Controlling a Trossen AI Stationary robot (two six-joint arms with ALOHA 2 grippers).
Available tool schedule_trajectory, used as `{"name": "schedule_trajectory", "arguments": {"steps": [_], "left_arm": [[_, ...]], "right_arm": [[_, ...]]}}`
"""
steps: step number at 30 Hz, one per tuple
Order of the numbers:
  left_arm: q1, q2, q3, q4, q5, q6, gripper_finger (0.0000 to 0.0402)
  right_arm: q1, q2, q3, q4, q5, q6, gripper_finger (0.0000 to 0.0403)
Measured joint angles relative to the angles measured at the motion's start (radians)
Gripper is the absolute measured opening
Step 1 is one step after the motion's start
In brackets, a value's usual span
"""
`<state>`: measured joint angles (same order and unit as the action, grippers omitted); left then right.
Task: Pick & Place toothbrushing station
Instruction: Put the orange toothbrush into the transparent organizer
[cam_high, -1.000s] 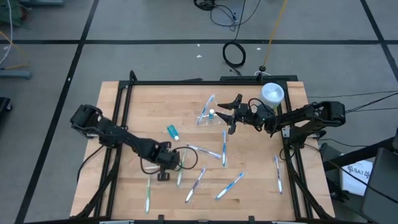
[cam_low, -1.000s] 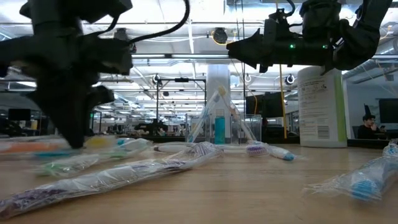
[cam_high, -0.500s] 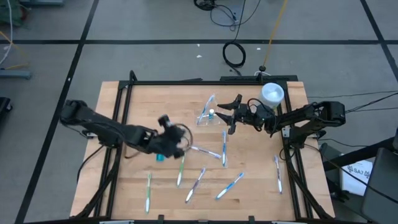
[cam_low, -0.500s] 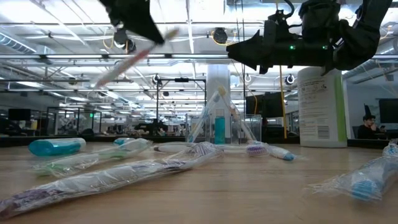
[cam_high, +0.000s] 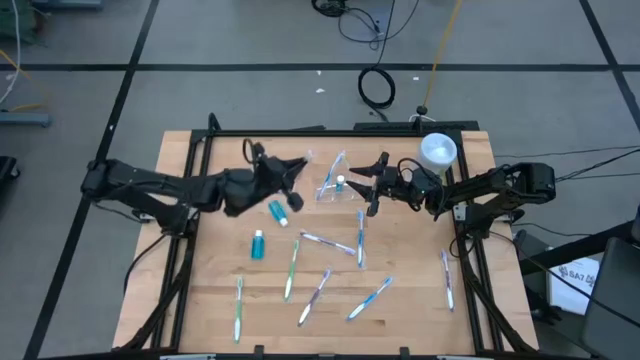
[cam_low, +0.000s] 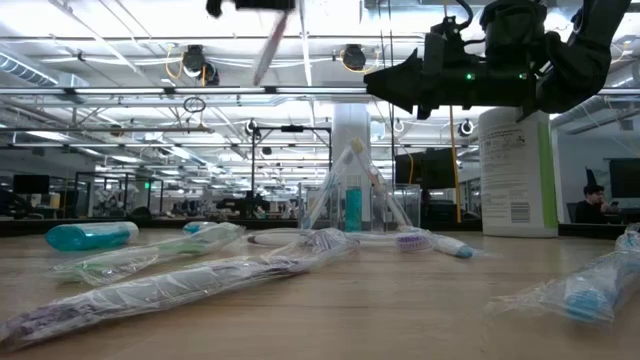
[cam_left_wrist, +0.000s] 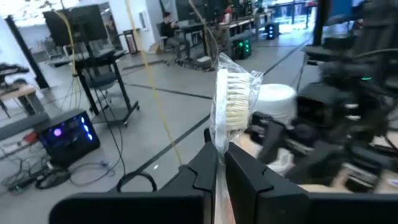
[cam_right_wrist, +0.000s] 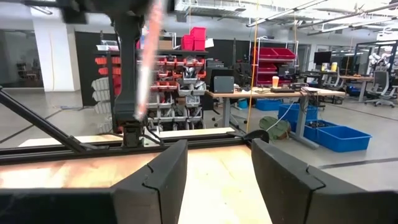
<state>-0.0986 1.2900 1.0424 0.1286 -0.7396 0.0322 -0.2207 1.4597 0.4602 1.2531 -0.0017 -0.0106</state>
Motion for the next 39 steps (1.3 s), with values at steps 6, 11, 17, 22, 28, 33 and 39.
{"name": "schedule_trajectory", "arguments": {"steps": [6, 11, 17, 22, 28, 33, 39], "left_arm": [[0.160, 0.004, -0.223, 0.410, 0.173, 0.012, 0.0006], [0.269, 0.075, -0.392, 0.811, 0.399, -0.056, 0.0017], [0.295, 0.239, -0.426, 0.972, 0.417, -0.067, 0.0006], [0.295, 0.358, -0.412, 1.123, 0.434, -0.085, 0.0017], [0.294, 0.456, -0.411, 1.191, 0.428, -0.112, 0.0006], [0.295, 0.506, -0.407, 1.242, 0.424, -0.119, 0.0017], [0.297, 0.558, -0.382, 1.209, 0.424, -0.095, 0.0005]], "right_arm": [[0.000, 0.000, 0.000, 0.004, 0.000, 0.000, 0.0171], [-0.003, 0.000, 0.000, 0.006, 0.000, -0.001, 0.0171], [-0.009, 0.000, 0.000, 0.006, 0.004, -0.001, 0.0171], [-0.009, 0.000, 0.000, 0.007, 0.004, -0.003, 0.0171], [-0.009, 0.000, 0.000, 0.006, 0.004, -0.004, 0.0171], [-0.009, 0.000, 0.000, 0.006, 0.005, -0.004, 0.0171], [-0.010, 0.000, 0.000, 0.006, 0.005, -0.004, 0.0171]]}}
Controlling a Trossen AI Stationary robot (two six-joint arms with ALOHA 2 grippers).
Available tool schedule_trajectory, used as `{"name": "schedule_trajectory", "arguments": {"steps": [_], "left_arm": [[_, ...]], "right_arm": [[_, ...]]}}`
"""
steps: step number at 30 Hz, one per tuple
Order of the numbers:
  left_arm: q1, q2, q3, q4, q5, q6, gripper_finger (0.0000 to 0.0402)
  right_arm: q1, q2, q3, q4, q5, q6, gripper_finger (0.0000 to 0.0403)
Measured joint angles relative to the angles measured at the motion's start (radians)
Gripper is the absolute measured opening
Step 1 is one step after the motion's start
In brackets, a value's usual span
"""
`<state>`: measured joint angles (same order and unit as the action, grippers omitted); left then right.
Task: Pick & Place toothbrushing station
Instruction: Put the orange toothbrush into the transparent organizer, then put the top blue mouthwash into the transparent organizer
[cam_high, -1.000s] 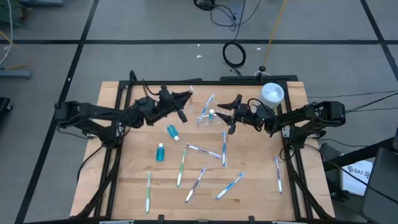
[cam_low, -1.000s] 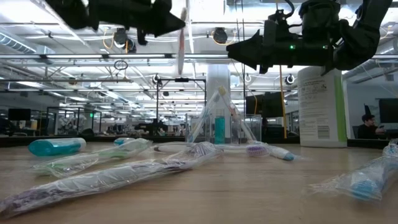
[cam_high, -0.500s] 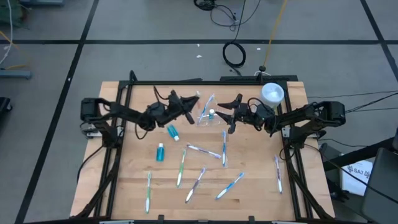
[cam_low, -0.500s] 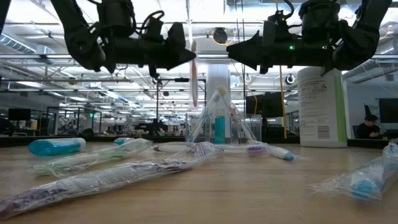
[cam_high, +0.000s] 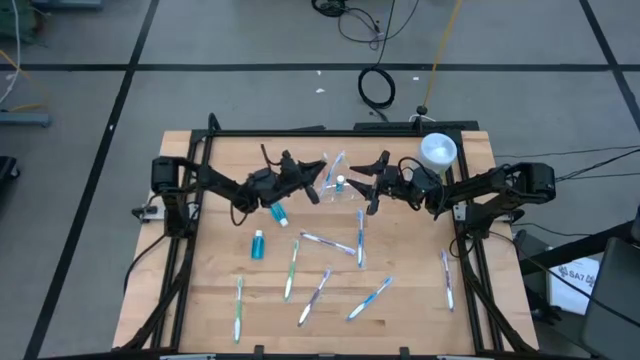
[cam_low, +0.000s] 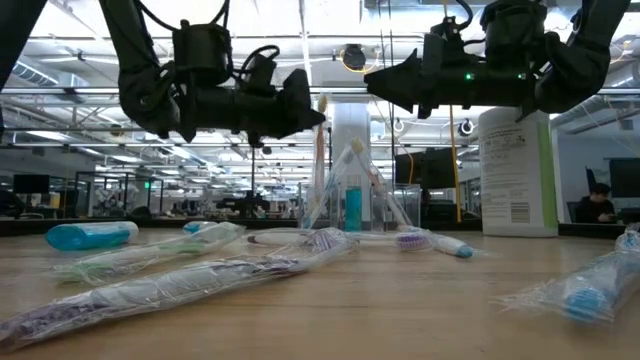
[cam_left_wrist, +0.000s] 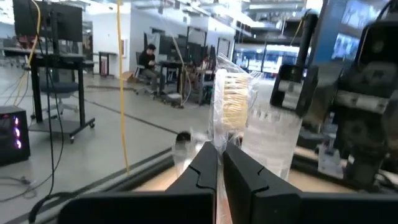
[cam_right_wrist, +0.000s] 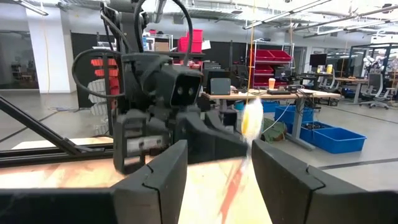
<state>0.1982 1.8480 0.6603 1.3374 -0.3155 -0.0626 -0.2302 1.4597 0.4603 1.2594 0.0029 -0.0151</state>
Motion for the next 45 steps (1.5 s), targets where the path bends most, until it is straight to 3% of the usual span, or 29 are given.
{"name": "schedule_trajectory", "arguments": {"steps": [9, 14, 25, 34, 37, 41, 45], "left_arm": [[0.000, 0.016, 0.000, -0.093, -0.013, -0.027, 0.0057], [0.000, 0.016, 0.000, -0.188, -0.034, -0.027, 0.0061], [0.000, 0.015, 0.000, -0.191, -0.078, -0.014, 0.0068], [0.000, 0.015, 0.000, -0.187, -0.080, 0.012, 0.0163], [-0.004, -0.006, 0.000, -0.201, -0.127, 0.062, 0.0191], [-0.013, -0.084, 0.000, -0.352, -0.159, 0.076, 0.0217], [-0.026, -0.229, 0.000, -0.615, -0.157, 0.081, 0.0229]], "right_arm": [[0.000, 0.000, 0.000, -0.004, 0.000, 0.000, 0.0171], [0.000, 0.000, 0.000, -0.006, 0.000, 0.000, 0.0171], [0.000, 0.000, 0.000, -0.008, 0.000, 0.000, 0.0171], [0.000, 0.000, 0.000, -0.008, 0.000, 0.001, 0.0171], [0.000, 0.000, 0.000, -0.008, 0.000, 0.007, 0.0171], [0.000, 0.000, 0.000, -0.011, 0.000, 0.010, 0.0171], [0.000, 0.000, 0.000, -0.023, 0.000, 0.011, 0.0171]]}}
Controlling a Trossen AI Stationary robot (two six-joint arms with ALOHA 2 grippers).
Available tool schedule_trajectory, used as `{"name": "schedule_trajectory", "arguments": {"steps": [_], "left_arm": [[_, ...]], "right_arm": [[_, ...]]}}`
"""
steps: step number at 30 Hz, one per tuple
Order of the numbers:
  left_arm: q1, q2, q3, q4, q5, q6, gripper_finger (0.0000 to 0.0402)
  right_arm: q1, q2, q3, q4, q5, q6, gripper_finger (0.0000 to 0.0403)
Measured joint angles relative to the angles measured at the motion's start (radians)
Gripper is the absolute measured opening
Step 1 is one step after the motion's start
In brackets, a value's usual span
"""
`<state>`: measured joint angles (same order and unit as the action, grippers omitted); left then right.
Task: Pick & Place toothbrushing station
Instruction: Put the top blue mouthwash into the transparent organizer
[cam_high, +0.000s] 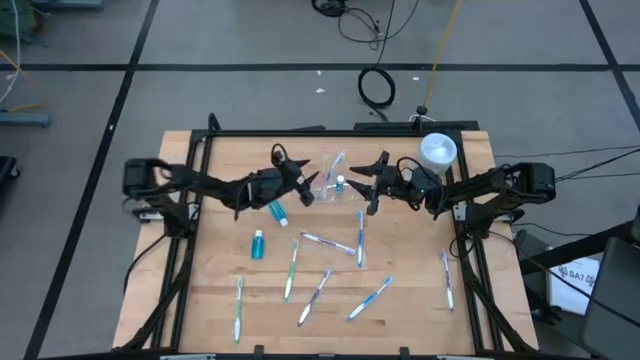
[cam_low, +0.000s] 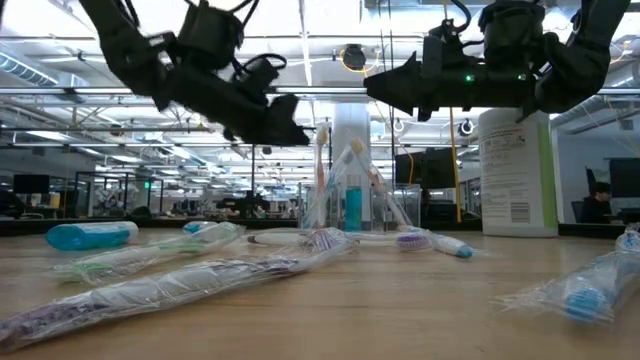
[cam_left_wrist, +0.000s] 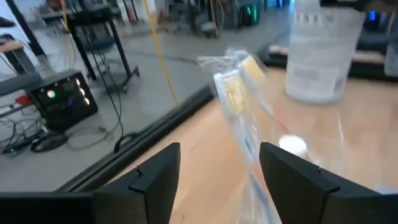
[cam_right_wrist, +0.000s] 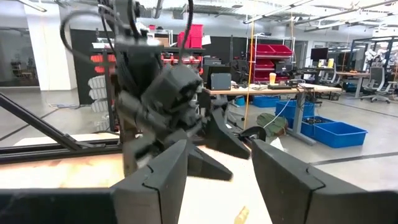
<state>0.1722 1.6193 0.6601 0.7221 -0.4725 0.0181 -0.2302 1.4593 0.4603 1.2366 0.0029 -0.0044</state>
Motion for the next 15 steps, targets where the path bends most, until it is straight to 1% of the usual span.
{"name": "schedule_trajectory", "arguments": {"steps": [3, 6, 8, 11, 13, 15], "left_arm": [[-0.005, -0.124, 0.000, -0.206, 0.012, 0.003, 0.0230], [-0.005, -0.238, 0.000, -0.360, 0.070, 0.001, 0.0230], [-0.005, -0.295, 0.000, -0.432, 0.111, 0.012, 0.0230], [-0.006, -0.355, 0.000, -0.545, 0.192, 0.062, 0.0230], [-0.009, -0.367, 0.000, -0.612, 0.256, 0.113, 0.0230], [-0.020, -0.367, 0.000, -0.691, 0.289, 0.167, 0.0230]], "right_arm": [[0.000, 0.000, 0.000, -0.005, 0.000, 0.000, 0.0171], [0.000, 0.000, 0.000, -0.008, 0.000, 0.000, 0.0171], [0.000, 0.000, 0.000, -0.008, 0.000, 0.000, 0.0171], [0.000, 0.000, 0.000, -0.008, 0.000, 0.000, 0.0171], [0.000, 0.000, 0.000, -0.008, 0.000, 0.001, 0.0171], [0.000, 0.000, 0.000, -0.008, 0.000, 0.001, 0.0171]]}}
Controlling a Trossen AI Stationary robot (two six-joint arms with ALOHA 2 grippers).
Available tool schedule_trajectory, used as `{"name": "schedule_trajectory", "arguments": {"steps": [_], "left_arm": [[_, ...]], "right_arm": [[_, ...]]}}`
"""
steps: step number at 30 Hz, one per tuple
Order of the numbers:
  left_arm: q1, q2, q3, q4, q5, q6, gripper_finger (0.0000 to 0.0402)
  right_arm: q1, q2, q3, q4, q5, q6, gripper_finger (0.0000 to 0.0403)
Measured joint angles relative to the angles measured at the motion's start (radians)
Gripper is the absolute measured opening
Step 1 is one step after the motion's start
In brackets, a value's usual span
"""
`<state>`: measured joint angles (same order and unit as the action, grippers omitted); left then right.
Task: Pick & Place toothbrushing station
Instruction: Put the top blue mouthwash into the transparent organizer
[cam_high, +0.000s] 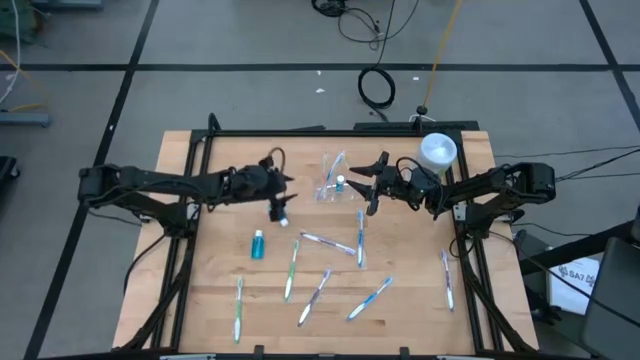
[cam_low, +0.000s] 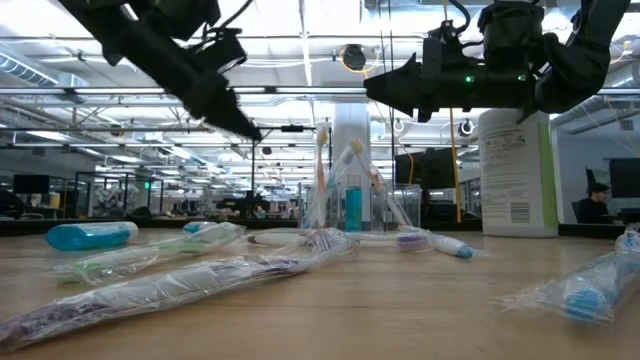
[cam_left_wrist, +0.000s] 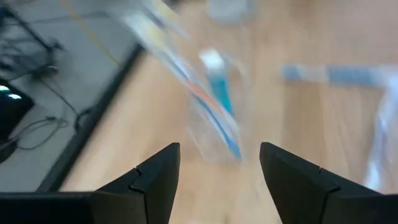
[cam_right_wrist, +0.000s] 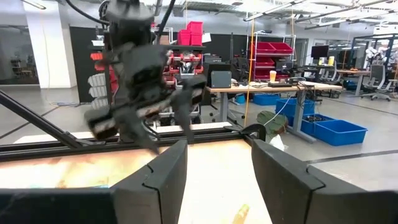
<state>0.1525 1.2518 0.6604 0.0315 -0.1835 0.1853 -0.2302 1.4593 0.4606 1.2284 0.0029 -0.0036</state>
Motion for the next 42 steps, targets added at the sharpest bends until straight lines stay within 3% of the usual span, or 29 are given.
{"name": "schedule_trajectory", "arguments": {"steps": [12, 15, 22, 29, 42], "left_arm": [[-0.133, 0.026, 0.000, -0.287, 0.006, 0.268, 0.0230], [-0.150, 0.043, 0.000, -0.317, 0.065, 0.311, 0.0230], [-0.137, 0.126, 0.068, -0.345, 0.159, 0.368, 0.0230], [-0.088, 0.279, 0.225, -0.554, 0.187, 0.460, 0.0230], [-0.083, 0.448, 0.253, -0.552, 0.184, 0.616, 0.0230]], "right_arm": [[0.001, 0.000, 0.000, -0.007, 0.000, 0.000, 0.0171], [0.001, 0.000, 0.000, -0.009, 0.000, 0.000, 0.0171], [0.001, 0.000, 0.000, -0.009, 0.000, 0.000, 0.0171], [0.001, 0.000, 0.000, -0.010, 0.000, 0.000, 0.0171], [0.001, 0.000, 0.000, -0.026, 0.000, -0.005, 0.0171]]}}
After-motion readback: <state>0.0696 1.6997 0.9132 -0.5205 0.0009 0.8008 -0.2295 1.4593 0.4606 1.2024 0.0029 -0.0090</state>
